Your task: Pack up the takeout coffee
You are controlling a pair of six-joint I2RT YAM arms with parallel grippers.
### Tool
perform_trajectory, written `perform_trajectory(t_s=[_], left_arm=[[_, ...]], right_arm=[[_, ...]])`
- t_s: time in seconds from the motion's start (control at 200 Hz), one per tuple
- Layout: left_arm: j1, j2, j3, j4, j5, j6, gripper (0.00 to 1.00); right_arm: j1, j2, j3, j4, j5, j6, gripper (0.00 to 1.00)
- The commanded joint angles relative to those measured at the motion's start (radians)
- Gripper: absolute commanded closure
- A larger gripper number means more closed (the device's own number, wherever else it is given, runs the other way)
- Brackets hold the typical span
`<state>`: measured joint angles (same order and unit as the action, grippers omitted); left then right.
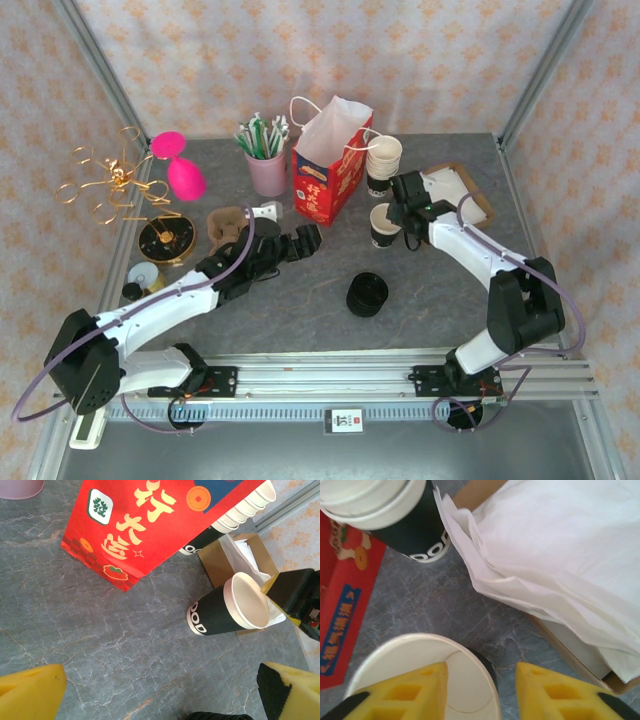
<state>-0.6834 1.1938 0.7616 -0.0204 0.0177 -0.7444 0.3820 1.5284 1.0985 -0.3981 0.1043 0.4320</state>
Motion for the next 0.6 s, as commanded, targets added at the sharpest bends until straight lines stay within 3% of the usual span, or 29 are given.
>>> perform_trajectory(t_s=[0.0,0.25,0.596], left_arm=[[-0.028,0.024,0.064,-0.081,-0.006,-0.031,0.01],[-0.155,0.159,0.221,-0.289,-0.008,-0.049,0.09],[-0.293,0.493,0.622,-0.688,-0.061,0.029,0.29]], right_arm=[[0.006,-0.056,0.040,-0.079,0.037,0.003,0.50],[-0.048,-0.223,-0.034,-0.187,-0.119,0.000,0.36],[-0.174,-0.409,-0.280,-0.240,-0.387,-0.009,0.15]])
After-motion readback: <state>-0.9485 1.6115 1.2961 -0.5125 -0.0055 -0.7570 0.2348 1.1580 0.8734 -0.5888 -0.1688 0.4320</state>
